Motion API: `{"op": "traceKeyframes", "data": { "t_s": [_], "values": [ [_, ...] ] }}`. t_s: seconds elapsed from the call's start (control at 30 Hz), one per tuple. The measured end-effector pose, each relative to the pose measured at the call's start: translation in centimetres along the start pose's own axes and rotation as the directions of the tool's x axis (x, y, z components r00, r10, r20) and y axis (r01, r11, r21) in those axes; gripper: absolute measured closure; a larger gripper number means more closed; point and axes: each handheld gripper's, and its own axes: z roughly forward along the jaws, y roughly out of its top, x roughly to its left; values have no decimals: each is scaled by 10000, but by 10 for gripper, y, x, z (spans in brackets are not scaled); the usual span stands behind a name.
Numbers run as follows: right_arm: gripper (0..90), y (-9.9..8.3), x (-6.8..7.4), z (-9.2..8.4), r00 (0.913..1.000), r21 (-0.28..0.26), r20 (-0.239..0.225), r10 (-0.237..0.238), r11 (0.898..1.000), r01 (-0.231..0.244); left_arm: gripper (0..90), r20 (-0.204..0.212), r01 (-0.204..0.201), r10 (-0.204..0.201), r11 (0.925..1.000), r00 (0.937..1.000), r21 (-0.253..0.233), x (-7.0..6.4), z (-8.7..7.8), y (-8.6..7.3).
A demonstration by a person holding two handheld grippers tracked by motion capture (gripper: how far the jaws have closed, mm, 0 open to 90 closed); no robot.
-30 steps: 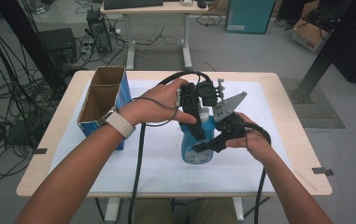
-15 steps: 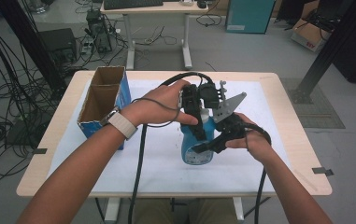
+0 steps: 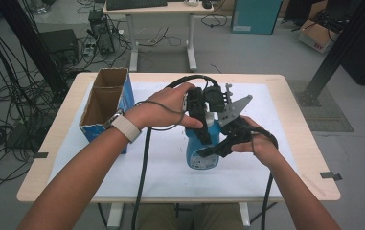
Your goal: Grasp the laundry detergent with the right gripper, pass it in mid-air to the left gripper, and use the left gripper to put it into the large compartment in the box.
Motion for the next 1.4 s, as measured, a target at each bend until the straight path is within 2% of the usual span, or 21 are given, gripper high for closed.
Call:
{"op": "traceKeyframes", "data": {
  "t_s": [0.13, 0.23, 0.33, 0.97, 1.07, 1.4],
  "values": [
    [429, 0, 0, 1, 10000, 23, 21, -70, 10000, 69, 374, -83, -17, 17, 10000, 10000, -7, -1, 0, 0],
    [429, 1, 0, 0, 10000, 26, -15, 21, 10000, -21, 374, 16, 46, -46, 10000, 10000, -57, 0, 0, -1],
    [430, 1, 0, 0, 10000, 41, -40, 42, 10000, -42, 374, -81, 34, -34, 10000, 10000, -28, -1, 0, -1],
    [429, 3, 2, 1, 9998, 127, -88, 186, 9997, -185, 374, -2, 89, -89, 9999, 10000, -83, -1, -1, -4],
    [429, 3, 0, 1, 10000, 86, -51, 67, 9999, -66, 374, -23, 95, -95, 9999, 10000, -43, -1, -1, -4],
    [429, 4, 0, 1, 9999, 117, -56, 90, 9999, -89, 374, 8, 102, -102, 9999, 9999, -44, -1, -2, -5]
  ]
}}
